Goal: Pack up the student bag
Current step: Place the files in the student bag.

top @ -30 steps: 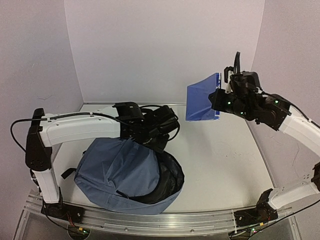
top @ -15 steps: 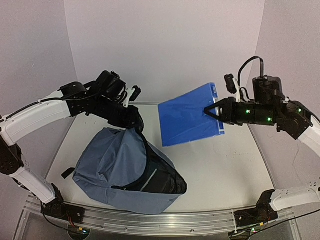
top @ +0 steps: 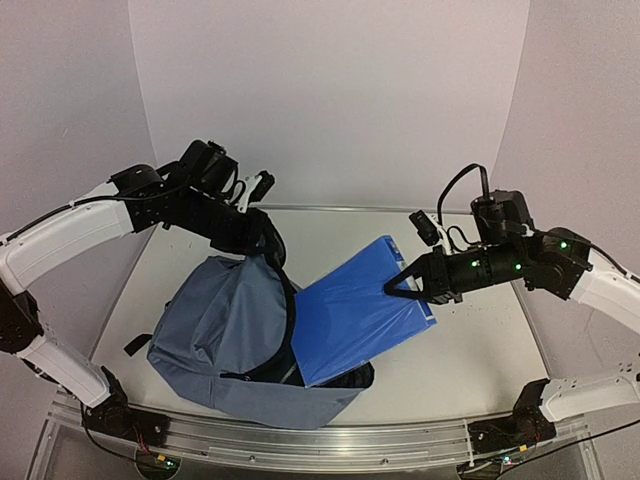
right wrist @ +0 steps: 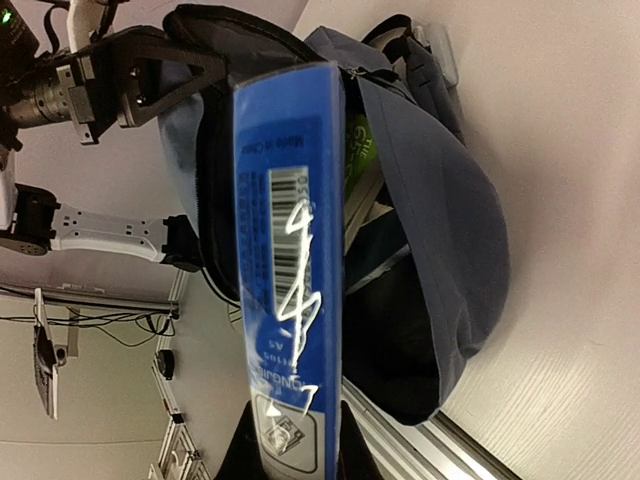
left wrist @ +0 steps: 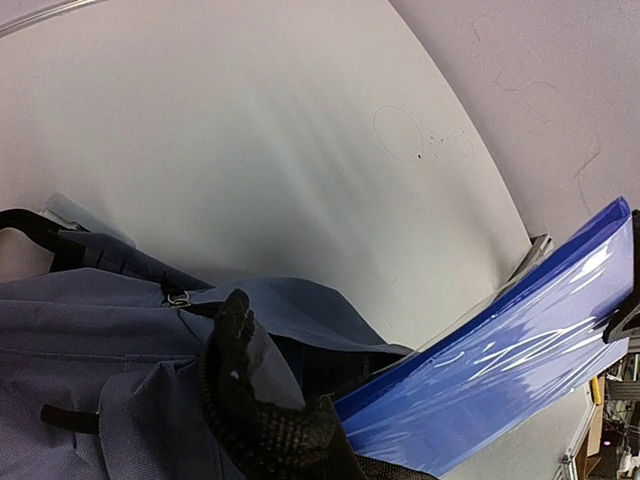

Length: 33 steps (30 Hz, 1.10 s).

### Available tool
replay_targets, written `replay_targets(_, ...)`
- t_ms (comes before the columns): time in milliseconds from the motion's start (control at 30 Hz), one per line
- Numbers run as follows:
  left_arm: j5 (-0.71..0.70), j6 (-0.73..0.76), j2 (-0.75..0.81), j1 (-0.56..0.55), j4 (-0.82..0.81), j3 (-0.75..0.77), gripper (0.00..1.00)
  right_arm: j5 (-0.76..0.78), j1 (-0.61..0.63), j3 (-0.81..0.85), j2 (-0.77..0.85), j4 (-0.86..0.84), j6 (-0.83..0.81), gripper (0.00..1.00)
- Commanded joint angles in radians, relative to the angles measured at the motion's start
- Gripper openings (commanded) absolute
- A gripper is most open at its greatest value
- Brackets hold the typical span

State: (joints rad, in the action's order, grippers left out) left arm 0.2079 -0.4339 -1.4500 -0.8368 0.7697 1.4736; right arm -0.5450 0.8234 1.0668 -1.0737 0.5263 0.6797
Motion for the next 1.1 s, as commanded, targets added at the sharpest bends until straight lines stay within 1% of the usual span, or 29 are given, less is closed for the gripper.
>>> replay_targets(0,0.039,0.011,0.074,0.004,-0.131,0.009,0.0,-0.032,-0.001,0.004,-0.03,-0.166,0.079,0.0)
replay_targets(100,0.05,0.008,0.081,0.004,-0.15,-0.003,0.0,-0.016,0.0,-0.026,-0.054,-0.281,0.159,0.0)
replay_targets(267,0.068,0.003,0.082,0.004,-0.169,-0.014,0.0,0.037,0.006,-0.142,-0.099,-0.578,0.343,0.0)
replay_targets(400,0.079,-0.002,0.079,0.004,-0.192,-0.022,0.0,0.229,0.064,-0.181,-0.152,-0.644,0.405,0.0)
replay_targets(600,0.072,0.0,0.067,0.005,-0.214,-0.032,0.0,0.444,0.184,-0.196,-0.284,-0.803,0.481,0.0)
replay_targets(667,0.078,-0.003,0.061,0.005,-0.218,-0.032,0.0,0.512,0.235,-0.168,-0.352,-0.826,0.48,0.0)
replay_targets(800,0.089,-0.006,0.057,0.005,-0.234,-0.035,0.0,0.589,0.292,-0.093,-0.495,-0.84,0.481,0.0)
replay_targets(900,0.101,-0.008,0.053,0.005,-0.243,-0.035,0.0,0.625,0.323,0.0,-0.601,-0.851,0.454,0.0)
replay_targets(1000,0.105,-0.012,0.05,0.005,-0.242,-0.033,0.0,0.616,0.346,0.088,-0.695,-0.861,0.434,0.0)
replay_targets(1067,0.109,-0.013,0.049,0.006,-0.242,-0.033,0.0,0.578,0.351,0.136,-0.742,-0.863,0.425,0.03)
